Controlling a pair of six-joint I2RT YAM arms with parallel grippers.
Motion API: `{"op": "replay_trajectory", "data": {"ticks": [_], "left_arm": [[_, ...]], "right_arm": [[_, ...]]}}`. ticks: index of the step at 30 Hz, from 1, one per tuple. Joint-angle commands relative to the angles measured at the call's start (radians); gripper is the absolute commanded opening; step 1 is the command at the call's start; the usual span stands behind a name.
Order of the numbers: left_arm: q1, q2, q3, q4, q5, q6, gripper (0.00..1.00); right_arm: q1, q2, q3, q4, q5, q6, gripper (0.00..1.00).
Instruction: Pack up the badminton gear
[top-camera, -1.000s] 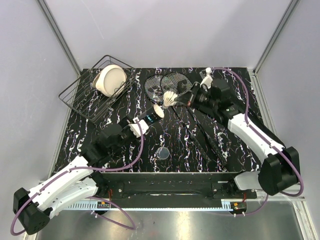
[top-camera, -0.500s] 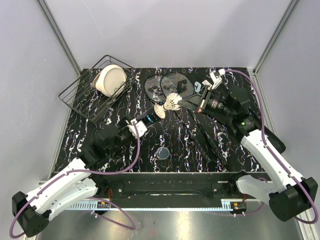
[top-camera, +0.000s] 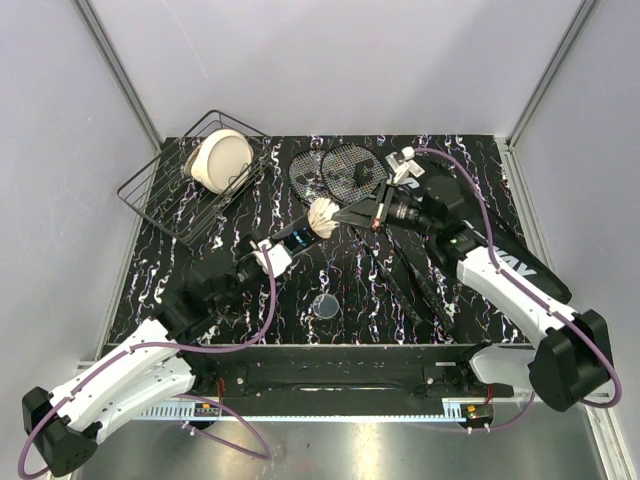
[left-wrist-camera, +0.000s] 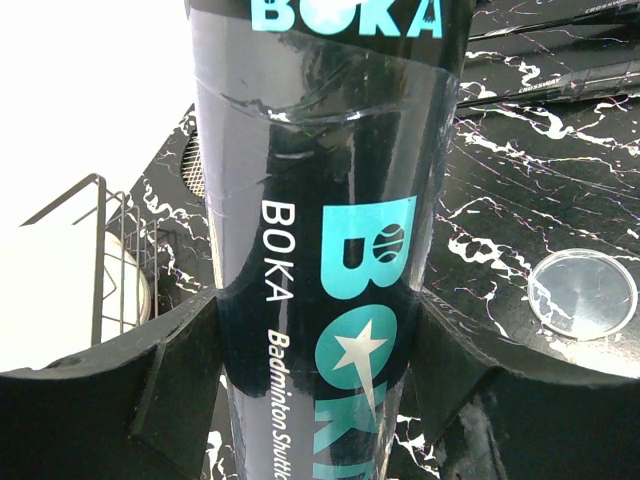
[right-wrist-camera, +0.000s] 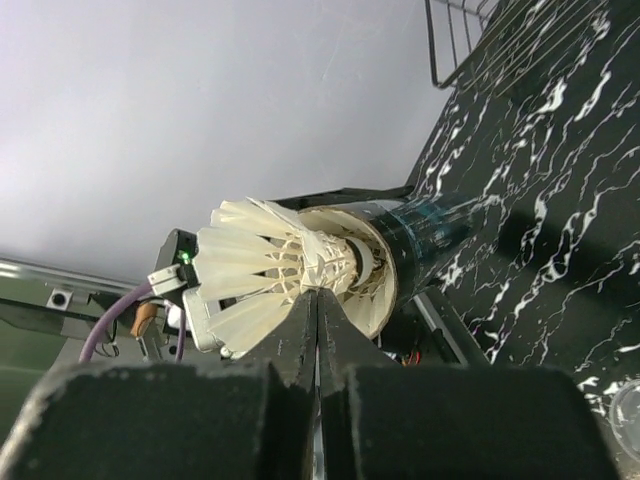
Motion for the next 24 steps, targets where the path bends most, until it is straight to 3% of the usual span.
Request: {"op": "replay_trajectory", "data": {"ticks": [1, 2, 5, 6, 10, 16, 20, 24], "left_arm": [[-0.005, -0.029, 0.003, 0.101, 0.023, 0.012, 0.00], [-0.005, -0.031, 0.005, 0.102, 0.023, 0.012, 0.00], [-0.004, -0.031, 0.003, 0.102, 0.023, 0.013, 0.00], [-0.005, -0.032, 0.002, 0.102, 0.023, 0.015, 0.00], [-0.008, -0.034, 0.000, 0.102, 0.020, 0.016, 0.00], [-0.008, -0.022, 0.005, 0.102, 0.030, 0.013, 0.00], [-0.011, -0.029, 0.000, 0.101, 0.023, 0.018, 0.00], [-0.011, -0.031, 0.002, 0.101, 0.021, 0.019, 0.00]], "right_arm": [[0.066, 0.044, 0.009, 0.099, -0.009, 0.010, 0.00], [0.072, 0.050, 0.007, 0.087, -0.007, -0.009, 0.00], [0.083, 0.066, 0.033, -0.035, 0.007, -0.145, 0.23], [0.086, 0.072, 0.047, -0.128, 0.007, -0.186, 0.35], [0.088, 0.113, 0.118, -0.275, 0.001, -0.338, 0.55], [0.140, 0.184, 0.245, -0.473, 0.031, -0.461, 0.66], [0.138, 0.133, 0.251, -0.563, 0.100, -0.515, 0.79], [0.137, 0.087, 0.271, -0.619, 0.149, -0.542, 0.84]]}}
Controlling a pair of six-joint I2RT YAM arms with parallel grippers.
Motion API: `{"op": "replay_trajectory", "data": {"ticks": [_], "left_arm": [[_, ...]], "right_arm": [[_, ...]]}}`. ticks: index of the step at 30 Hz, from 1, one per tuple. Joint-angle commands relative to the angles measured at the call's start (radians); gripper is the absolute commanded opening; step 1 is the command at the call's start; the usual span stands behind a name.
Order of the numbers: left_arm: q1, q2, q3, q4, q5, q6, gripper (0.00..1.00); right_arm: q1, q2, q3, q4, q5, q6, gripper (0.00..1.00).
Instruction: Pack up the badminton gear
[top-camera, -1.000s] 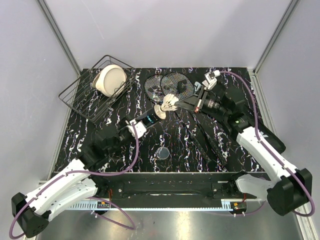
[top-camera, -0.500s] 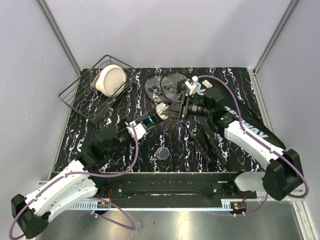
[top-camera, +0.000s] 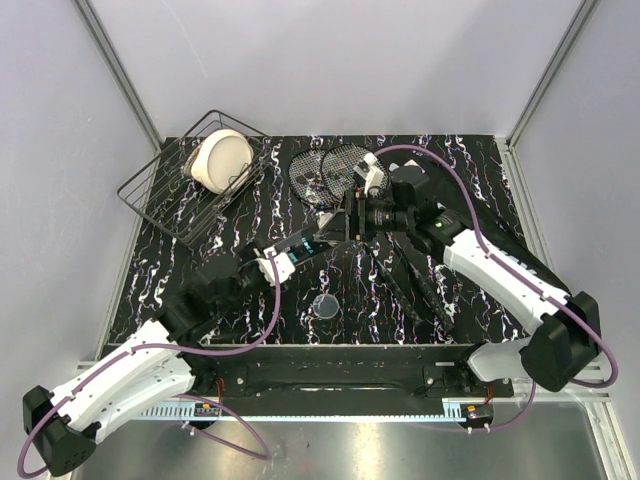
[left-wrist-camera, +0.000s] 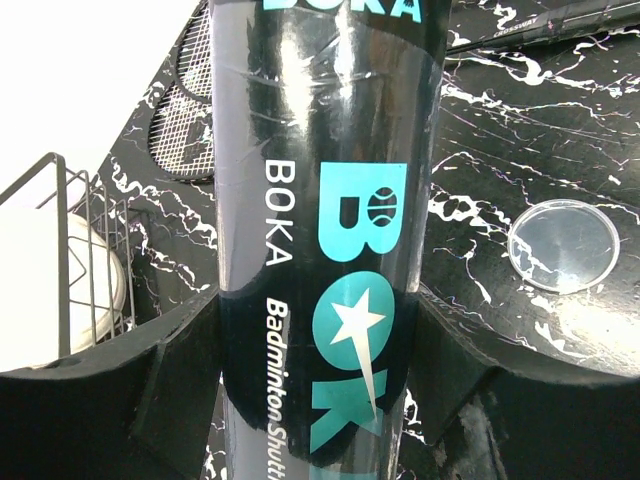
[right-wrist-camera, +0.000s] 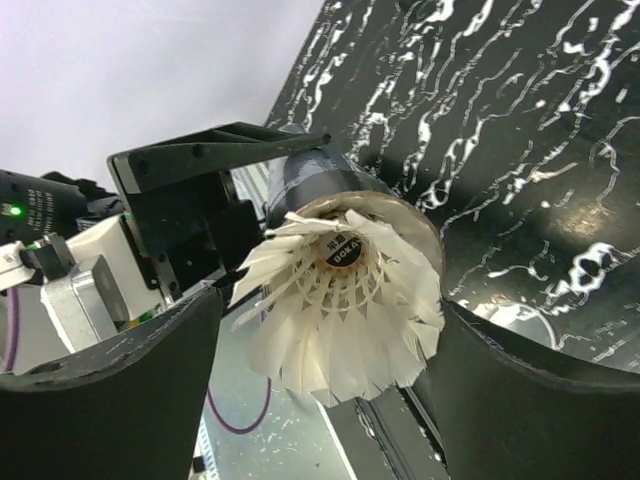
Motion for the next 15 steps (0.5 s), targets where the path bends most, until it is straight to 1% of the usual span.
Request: {"op": "replay_trajectory", "data": {"ticks": [1, 7, 11, 15], "left_arm": [[-0.002, -0.019, 0.028, 0.168, 0.026, 0.006, 0.00], [-0.005, -0.014, 0.029, 0.167, 0.031, 0.004, 0.00], [-0.003, -0.020, 0.028, 0.167, 0.026, 0.006, 0.00], [-0.005, -0.020, 0.028, 0.168, 0.025, 0.006, 0.00]], "right_arm": [[0.002, -0.073, 0.057, -0.143, 0.092, -0.098, 0.85], [-0.012, -0.122, 0.059, -0.124, 0.055, -0.078, 0.90], [-0.033, -0.145, 0.059, -0.135, 0.089, -0.082, 0.93], [-0.080, -0.178, 0.028, -0.109, 0.107, -0.027, 0.95]]}}
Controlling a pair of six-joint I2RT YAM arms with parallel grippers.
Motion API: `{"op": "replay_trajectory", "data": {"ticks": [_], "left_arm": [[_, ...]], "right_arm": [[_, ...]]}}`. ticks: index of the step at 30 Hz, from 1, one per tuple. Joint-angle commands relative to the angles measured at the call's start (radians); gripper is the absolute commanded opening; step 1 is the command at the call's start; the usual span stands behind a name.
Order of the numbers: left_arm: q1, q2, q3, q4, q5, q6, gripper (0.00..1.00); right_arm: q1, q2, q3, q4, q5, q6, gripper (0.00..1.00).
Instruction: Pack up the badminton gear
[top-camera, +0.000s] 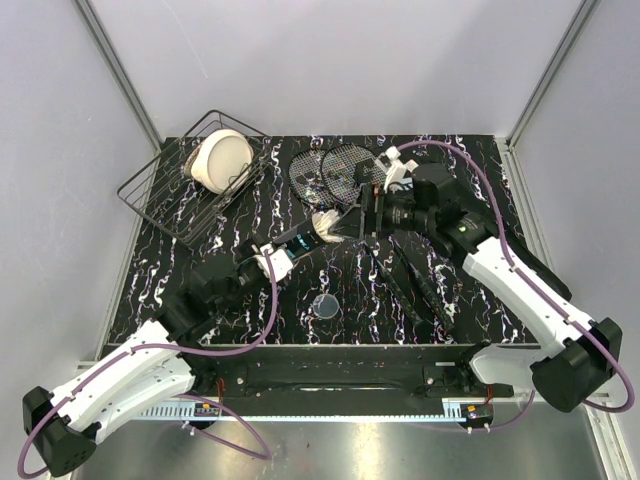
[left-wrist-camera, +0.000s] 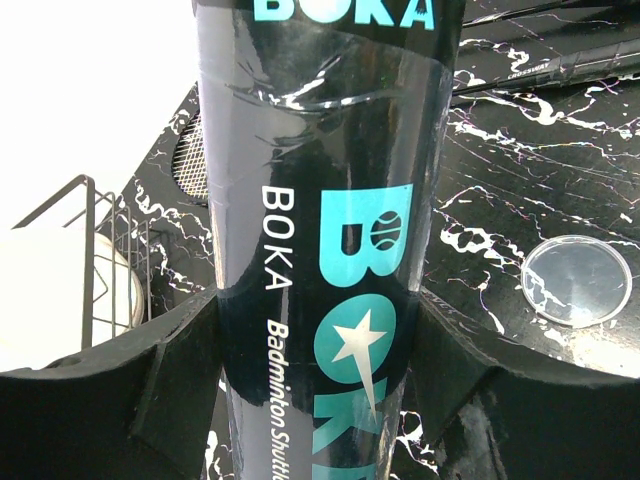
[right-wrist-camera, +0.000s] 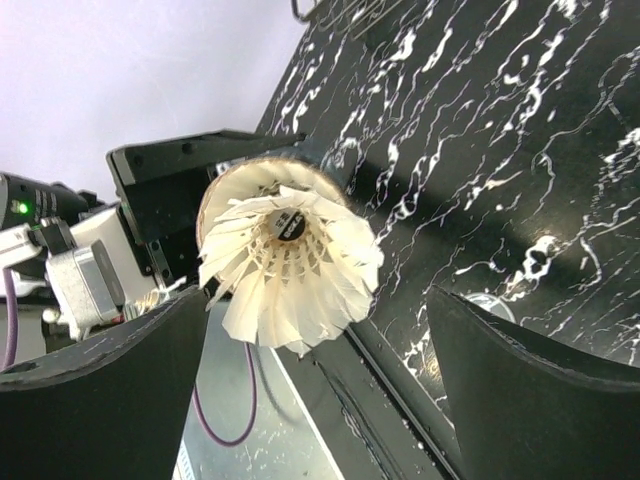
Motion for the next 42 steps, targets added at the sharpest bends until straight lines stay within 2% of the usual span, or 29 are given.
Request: {"op": "replay_trajectory", "data": {"ticks": [1, 4, 10, 13, 17, 20, 23, 25, 31, 38, 42], "left_arm": [[-0.004, -0.021, 0.028, 0.099, 0.016, 0.003, 0.00], [-0.005, -0.026, 0.028, 0.100, 0.017, 0.001, 0.00], [-0.005, -0.026, 0.030, 0.100, 0.023, -0.001, 0.00], [-0.005, -0.029, 0.027, 0.100, 0.019, 0.003, 0.00], [-0.008, -0.023, 0.028, 0.099, 0.019, 0.003, 0.00], [-0.007, -0.024, 0.027, 0.099, 0.022, 0.004, 0.00], [-0.007, -0.026, 0.025, 0.100, 0.025, 0.006, 0.00], [-0.008, -0.021, 0.025, 0.100, 0.028, 0.004, 0.00], [-0.013, -0.023, 0.027, 0.100, 0.031, 0.006, 0.00], [-0.013, -0.032, 0.025, 0.099, 0.017, 0.006, 0.00], [-0.016, -0.029, 0.027, 0.100, 0.028, 0.006, 0.00]], "right_arm": [[-0.060, -0.063, 0.000, 0.034, 0.039, 0.046, 0.96], [-0.121, -0.084, -0.051, 0.092, 0.021, 0.105, 0.97], [-0.118, 0.014, -0.065, 0.173, -0.070, 0.153, 0.91], [-0.063, 0.073, -0.059, 0.224, -0.075, 0.164, 0.90], [0.075, 0.164, -0.025, 0.282, -0.033, 0.181, 0.90], [0.095, 0.239, -0.057, 0.446, -0.062, 0.265, 0.88], [0.103, 0.293, -0.063, 0.514, -0.082, 0.306, 0.87], [0.101, 0.296, -0.054, 0.511, -0.084, 0.300, 0.87], [0.092, 0.236, -0.002, 0.335, -0.026, 0.188, 0.92], [-0.027, 0.074, -0.092, 0.312, -0.007, 0.181, 0.93], [-0.021, 0.052, -0.074, 0.235, -0.018, 0.150, 0.94]]}}
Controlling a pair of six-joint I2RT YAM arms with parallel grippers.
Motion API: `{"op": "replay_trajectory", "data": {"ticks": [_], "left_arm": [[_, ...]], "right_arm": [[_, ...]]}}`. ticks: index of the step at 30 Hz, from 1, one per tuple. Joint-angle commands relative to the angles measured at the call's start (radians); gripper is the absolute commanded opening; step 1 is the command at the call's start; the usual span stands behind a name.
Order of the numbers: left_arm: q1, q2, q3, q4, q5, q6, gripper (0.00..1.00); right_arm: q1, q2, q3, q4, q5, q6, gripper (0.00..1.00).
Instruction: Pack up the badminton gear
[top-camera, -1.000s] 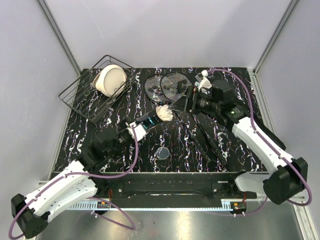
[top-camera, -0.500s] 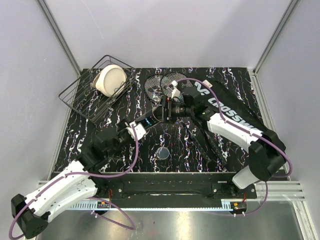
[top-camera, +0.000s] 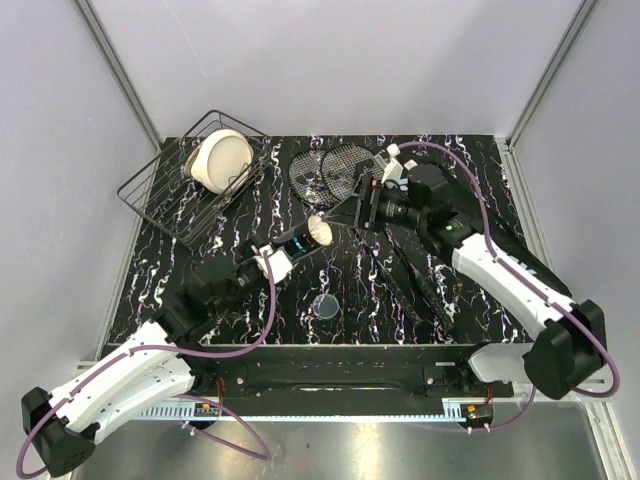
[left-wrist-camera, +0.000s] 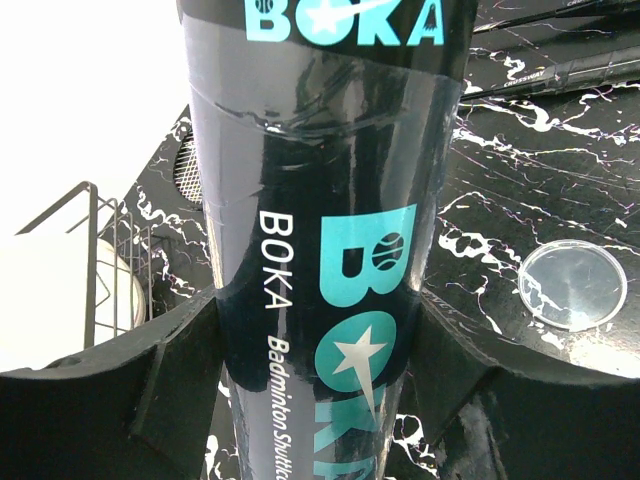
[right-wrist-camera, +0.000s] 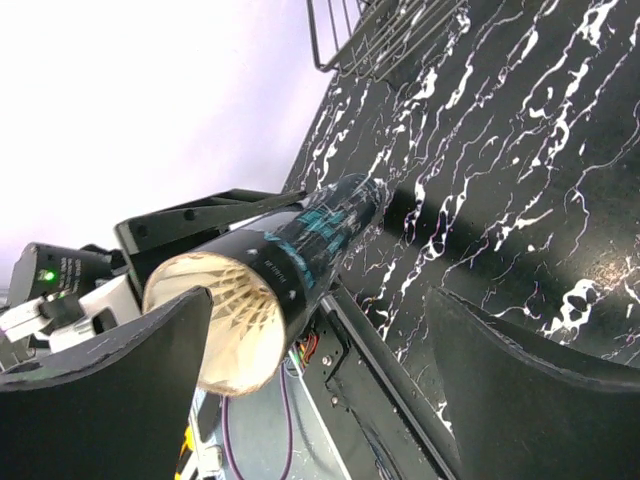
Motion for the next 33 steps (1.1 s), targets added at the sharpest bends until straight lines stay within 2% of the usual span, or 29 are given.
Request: {"op": "replay_trajectory", "data": {"ticks": [1, 6, 7, 11, 16, 19, 22, 23, 25, 27, 29, 33], "left_arm": [[-0.004, -0.016, 0.027, 0.097, 0.032, 0.004, 0.00], [-0.005, -0.015, 0.025, 0.098, 0.029, 0.006, 0.00], [-0.007, -0.015, 0.025, 0.097, 0.029, 0.007, 0.00], [-0.005, -0.015, 0.022, 0.097, 0.025, 0.010, 0.00], [-0.008, -0.010, 0.022, 0.104, -0.001, 0.006, 0.00], [-0.008, -0.001, 0.027, 0.104, -0.047, -0.002, 0.00], [-0.010, 0.013, 0.036, 0.103, -0.144, -0.017, 0.00], [-0.010, 0.020, 0.039, 0.103, -0.212, -0.019, 0.00], [-0.008, 0.024, 0.047, 0.104, -0.288, -0.031, 0.00], [-0.010, 0.021, 0.048, 0.112, -0.406, -0.042, 0.00], [-0.008, 0.005, 0.039, 0.136, -0.496, -0.044, 0.00], [-0.008, -0.036, 0.018, 0.199, -0.612, -0.040, 0.00]], "right_arm": [[0.012, -0.027, 0.019, -0.032, -0.008, -0.040, 0.93], [0.126, 0.094, 0.048, 0.021, 0.014, -0.011, 0.93], [0.136, 0.119, 0.048, 0.096, 0.012, 0.005, 0.92], [0.156, 0.215, 0.062, 0.161, -0.008, 0.052, 0.90], [0.147, 0.116, 0.065, 0.056, 0.080, -0.026, 0.93], [0.094, -0.007, 0.019, -0.021, 0.127, -0.059, 0.95], [-0.004, -0.163, -0.088, -0.069, 0.208, -0.058, 0.98], [-0.021, -0.235, -0.141, -0.098, 0.344, -0.076, 1.00], [-0.021, -0.274, -0.188, -0.170, 0.440, -0.115, 1.00], [-0.017, -0.257, -0.221, -0.221, 0.453, -0.142, 1.00], [0.015, -0.207, -0.252, -0.244, 0.446, -0.145, 0.98], [0.217, -0.087, -0.223, -0.258, 0.560, -0.161, 0.92]]}}
